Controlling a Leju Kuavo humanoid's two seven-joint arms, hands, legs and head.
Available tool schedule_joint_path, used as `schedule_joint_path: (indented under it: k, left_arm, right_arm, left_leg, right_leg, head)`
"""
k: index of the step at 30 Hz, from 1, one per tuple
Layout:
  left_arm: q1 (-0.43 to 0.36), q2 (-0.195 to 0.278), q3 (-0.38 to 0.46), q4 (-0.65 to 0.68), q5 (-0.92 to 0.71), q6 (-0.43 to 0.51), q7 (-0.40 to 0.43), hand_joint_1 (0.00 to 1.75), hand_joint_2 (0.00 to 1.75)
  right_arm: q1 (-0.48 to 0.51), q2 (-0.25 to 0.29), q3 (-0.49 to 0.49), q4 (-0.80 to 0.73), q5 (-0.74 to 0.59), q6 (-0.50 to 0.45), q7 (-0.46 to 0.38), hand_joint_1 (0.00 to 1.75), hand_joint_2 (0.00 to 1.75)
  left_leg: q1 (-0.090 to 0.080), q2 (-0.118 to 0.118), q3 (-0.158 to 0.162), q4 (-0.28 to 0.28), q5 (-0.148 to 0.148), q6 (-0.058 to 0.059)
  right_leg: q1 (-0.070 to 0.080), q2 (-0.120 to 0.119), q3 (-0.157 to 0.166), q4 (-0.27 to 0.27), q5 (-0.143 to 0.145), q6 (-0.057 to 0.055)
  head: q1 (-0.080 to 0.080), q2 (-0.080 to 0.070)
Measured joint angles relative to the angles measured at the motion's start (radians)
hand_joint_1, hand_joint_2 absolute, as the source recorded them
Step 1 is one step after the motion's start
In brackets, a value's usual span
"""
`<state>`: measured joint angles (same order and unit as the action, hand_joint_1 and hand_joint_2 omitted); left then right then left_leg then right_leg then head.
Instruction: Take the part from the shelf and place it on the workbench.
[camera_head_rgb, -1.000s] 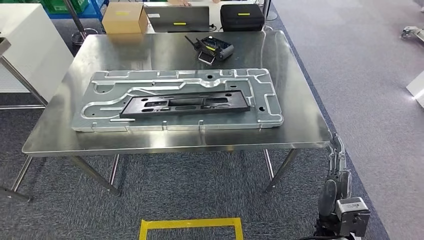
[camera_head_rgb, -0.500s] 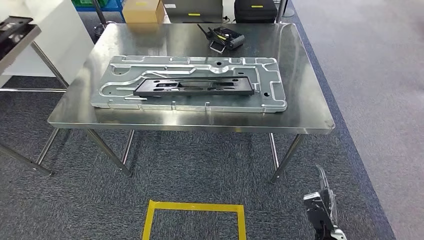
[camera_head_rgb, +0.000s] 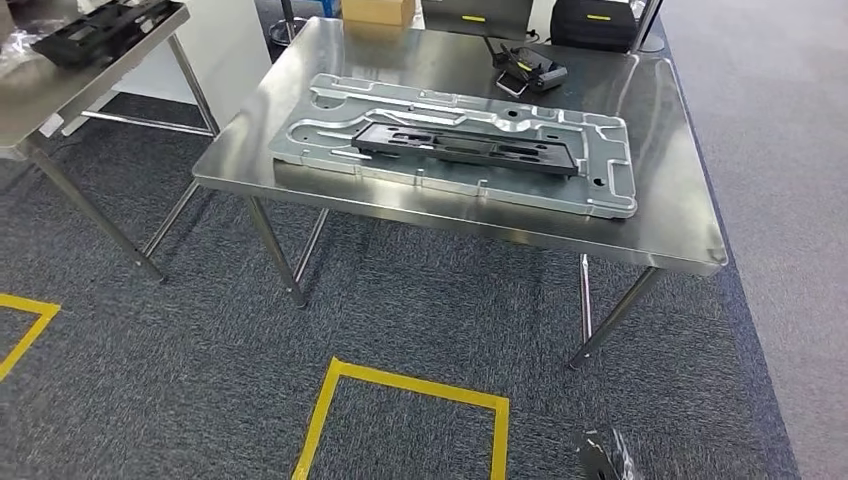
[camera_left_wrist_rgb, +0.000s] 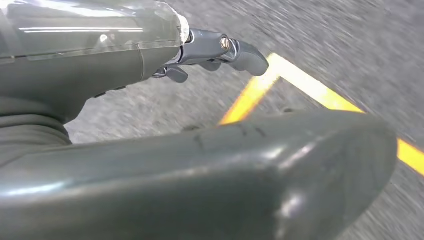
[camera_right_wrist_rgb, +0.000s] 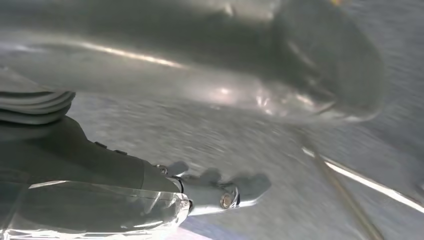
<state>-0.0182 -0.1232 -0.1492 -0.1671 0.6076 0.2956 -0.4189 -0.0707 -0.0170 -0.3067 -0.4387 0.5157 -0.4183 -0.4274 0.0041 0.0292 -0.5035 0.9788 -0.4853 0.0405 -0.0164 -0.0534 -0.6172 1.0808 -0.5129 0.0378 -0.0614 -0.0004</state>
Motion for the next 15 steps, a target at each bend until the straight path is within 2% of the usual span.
schedule_joint_path:
  k: [1,2,3,4,5,6,7,8,9,10,12,13,14,15]
  left_arm:
    - [0.000,0.000,-0.001,0.000,0.000,0.001,0.001,0.00,0.00]
    - [0.000,-0.001,-0.001,0.000,-0.001,0.001,0.002,0.00,0.00]
    - [0.001,-0.001,-0.001,0.000,-0.002,0.002,0.003,0.00,0.00]
    - [0.001,-0.001,-0.002,0.000,-0.003,0.004,0.003,0.00,0.00]
    - [0.001,-0.001,-0.002,0.000,-0.004,0.006,0.002,0.00,0.00]
    - [0.001,-0.001,-0.002,0.000,-0.006,0.007,0.001,0.00,0.00]
    - [0.001,-0.002,-0.002,0.000,-0.008,0.008,-0.001,0.00,0.00]
    - [0.000,-0.002,-0.003,0.000,-0.009,0.008,-0.003,0.00,0.00]
    - [-0.001,-0.003,-0.004,0.000,-0.011,0.007,-0.004,0.00,0.00]
    - [-0.001,-0.003,-0.006,0.000,-0.012,0.006,-0.005,0.00,0.00]
    - [0.000,-0.003,-0.009,0.000,-0.012,0.005,-0.006,0.00,0.00]
    - [0.001,-0.003,-0.010,0.000,-0.012,0.006,-0.006,0.00,0.00]
    - [0.001,-0.002,-0.011,0.000,-0.012,0.007,-0.005,0.00,0.00]
    - [0.001,-0.002,-0.012,0.000,-0.012,0.009,-0.003,0.00,0.00]
  right_arm:
    - [0.001,-0.004,-0.006,0.026,0.004,0.000,0.014,0.00,0.00]
    - [0.003,-0.008,-0.011,0.049,0.009,0.000,0.029,0.00,0.00]
    - [0.004,-0.012,-0.014,0.070,0.016,0.000,0.046,0.00,0.00]
    - [0.004,-0.014,-0.016,0.090,0.023,0.001,0.066,0.00,0.00]
    - [0.005,-0.015,-0.017,0.109,0.032,0.002,0.087,0.00,0.00]
    - [0.006,-0.016,-0.018,0.126,0.041,0.005,0.109,0.00,0.00]
    - [0.007,-0.016,-0.018,0.140,0.050,0.009,0.131,0.00,0.00]
    - [0.009,-0.017,-0.018,0.152,0.056,0.015,0.151,0.00,0.00]
    - [0.011,-0.018,-0.018,0.163,0.061,0.023,0.171,0.00,0.00]
    - [0.014,-0.019,-0.017,0.173,0.064,0.034,0.192,0.00,0.00]
    - [0.019,-0.016,-0.017,0.191,0.068,0.061,0.240,0.00,0.00]
    - [0.021,-0.013,-0.017,0.200,0.072,0.078,0.270,0.00,0.00]
    - [0.023,-0.011,-0.017,0.206,0.075,0.093,0.300,0.00,0.00]
    - [0.026,-0.007,-0.017,0.213,0.079,0.108,0.331,0.00,0.00]
  left_leg:
    - [-0.002,-0.009,-0.015,0.001,0.012,0.005]
    - [-0.005,-0.019,-0.032,0.002,0.025,0.009]
    - [-0.007,-0.030,-0.049,0.004,0.037,0.010]
    - [-0.009,-0.041,-0.066,0.008,0.048,0.010]
    - [-0.011,-0.054,-0.084,0.012,0.058,0.008]
    - [-0.012,-0.066,-0.100,0.016,0.067,0.007]
    - [-0.012,-0.076,-0.113,0.021,0.074,0.005]
    - [-0.014,-0.085,-0.123,0.025,0.081,0.002]
    - [-0.015,-0.093,-0.128,0.027,0.089,-0.003]
    - [-0.015,-0.101,-0.132,0.028,0.096,-0.008]
    - [-0.014,-0.119,-0.135,0.026,0.112,-0.021]
    - [-0.013,-0.117,-0.140,0.031,0.109,-0.027]
    - [-0.012,-0.106,-0.149,0.050,0.089,-0.032]
    - [-0.010,-0.088,-0.164,0.089,0.053,-0.039]
  right_leg:
    - [0.000,0.027,-0.014,0.055,-0.057,0.002]
    - [0.001,0.041,-0.027,0.117,-0.101,0.001]
    - [0.002,0.047,-0.034,0.167,-0.123,0.000]
    - [0.004,0.049,-0.027,0.191,-0.118,-0.003]
    - [0.005,0.052,-0.005,0.181,-0.092,-0.008]
    - [0.007,0.058,0.033,0.137,-0.059,-0.014]
    - [0.008,0.076,0.084,0.068,-0.038,-0.022]
    - [0.009,0.097,0.134,-0.008,-0.033,-0.029]
    - [0.010,0.114,0.171,-0.067,-0.038,-0.035]
    - [0.012,0.124,0.193,-0.104,-0.048,-0.038]
    - [0.012,0.109,0.198,-0.122,-0.045,-0.045]
    - [0.010,0.097,0.195,-0.125,-0.037,-0.050]
    - [0.007,0.085,0.191,-0.129,-0.028,-0.057]
    - [0.004,0.072,0.185,-0.132,-0.020,-0.062]
  head:
    - [0.000,0.000]
    - [0.000,0.000]
    - [0.000,0.000]
    - [0.000,0.000]
    - [0.000,0.000]
    - [0.000,0.000]
    - [0.000,0.000]
    - [0.000,0.000]
    - [0.000,0.000]
    - [0.000,0.000]
    - [0.000,0.000]
    - [0.000,0.000]
    - [0.000,0.000]
    - [0.000,0.000]
